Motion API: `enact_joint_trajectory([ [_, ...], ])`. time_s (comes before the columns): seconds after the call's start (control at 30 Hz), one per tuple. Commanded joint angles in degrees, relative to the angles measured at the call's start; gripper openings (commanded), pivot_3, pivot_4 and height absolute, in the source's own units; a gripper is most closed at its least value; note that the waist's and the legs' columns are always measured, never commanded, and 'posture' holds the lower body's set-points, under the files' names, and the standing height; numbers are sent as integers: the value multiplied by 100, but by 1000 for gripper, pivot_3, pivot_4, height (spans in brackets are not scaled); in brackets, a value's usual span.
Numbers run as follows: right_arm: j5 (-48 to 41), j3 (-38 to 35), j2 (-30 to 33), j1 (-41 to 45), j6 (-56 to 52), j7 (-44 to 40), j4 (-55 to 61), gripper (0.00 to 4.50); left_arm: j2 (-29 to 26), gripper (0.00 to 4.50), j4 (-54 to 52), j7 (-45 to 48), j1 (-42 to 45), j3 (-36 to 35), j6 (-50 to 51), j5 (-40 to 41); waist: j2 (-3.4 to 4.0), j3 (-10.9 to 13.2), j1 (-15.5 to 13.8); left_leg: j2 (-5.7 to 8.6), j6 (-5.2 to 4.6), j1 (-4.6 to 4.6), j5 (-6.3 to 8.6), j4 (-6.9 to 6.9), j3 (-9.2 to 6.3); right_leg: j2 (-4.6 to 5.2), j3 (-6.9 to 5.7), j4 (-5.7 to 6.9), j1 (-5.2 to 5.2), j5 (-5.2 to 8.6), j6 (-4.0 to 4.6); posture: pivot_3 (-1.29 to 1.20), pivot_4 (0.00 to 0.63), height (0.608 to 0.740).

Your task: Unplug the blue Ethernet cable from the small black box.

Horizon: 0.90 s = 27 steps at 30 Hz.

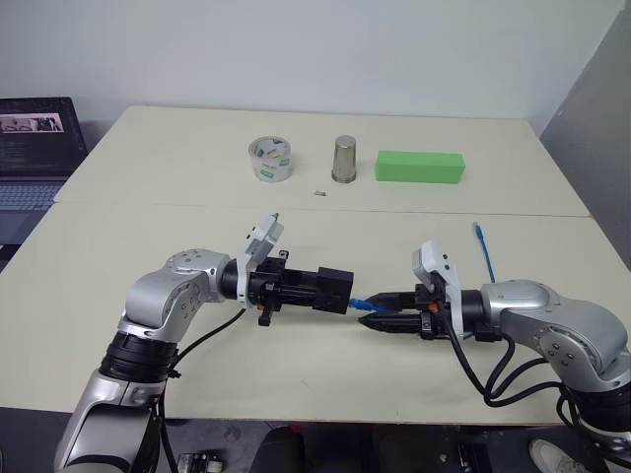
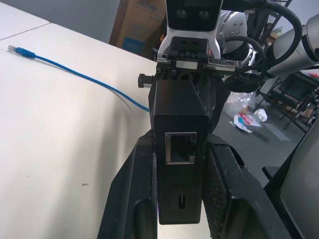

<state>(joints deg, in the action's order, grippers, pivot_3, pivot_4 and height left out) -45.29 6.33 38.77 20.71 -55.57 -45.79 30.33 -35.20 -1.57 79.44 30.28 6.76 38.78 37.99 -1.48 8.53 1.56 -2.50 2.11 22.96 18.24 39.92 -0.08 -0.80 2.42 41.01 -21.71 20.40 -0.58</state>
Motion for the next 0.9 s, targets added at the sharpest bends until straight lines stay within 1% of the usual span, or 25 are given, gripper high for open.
enact_joint_trajectory([
  [0.03, -195, -275, -153, -79, 23, 188, 139, 1450, -2, 794, -71, 5, 63, -179, 67, 161, 0, 0, 2, 0, 0, 0, 0, 0, 0, 0, 0, 0, 0, 0, 0, 0, 150, 740],
  [0.13, -399, -398, -346, -122, -27, 326, 114, 1450, 7, 794, -78, -3, 56, -201, 134, 194, 2, 1, 2, -1, 0, 0, 0, -1, -1, 0, -2, 1, 0, 0, 0, 0, 150, 740],
  [0.37, -564, -471, -507, -151, -64, 515, 119, 1450, 78, 794, -23, -73, 97, -269, 241, 257, 3, 2, 2, 0, 0, 0, 0, 0, 0, 0, 0, 0, 0, 0, 0, 0, 150, 740],
  [0.9, -739, -429, -573, -66, -112, 679, 157, 1450, 145, 794, 10, -105, 91, -269, 211, 231, 3, 2, 2, 0, 0, 0, 0, -1, 0, 0, 0, -1, 0, 0, 0, 0, 150, 740],
])
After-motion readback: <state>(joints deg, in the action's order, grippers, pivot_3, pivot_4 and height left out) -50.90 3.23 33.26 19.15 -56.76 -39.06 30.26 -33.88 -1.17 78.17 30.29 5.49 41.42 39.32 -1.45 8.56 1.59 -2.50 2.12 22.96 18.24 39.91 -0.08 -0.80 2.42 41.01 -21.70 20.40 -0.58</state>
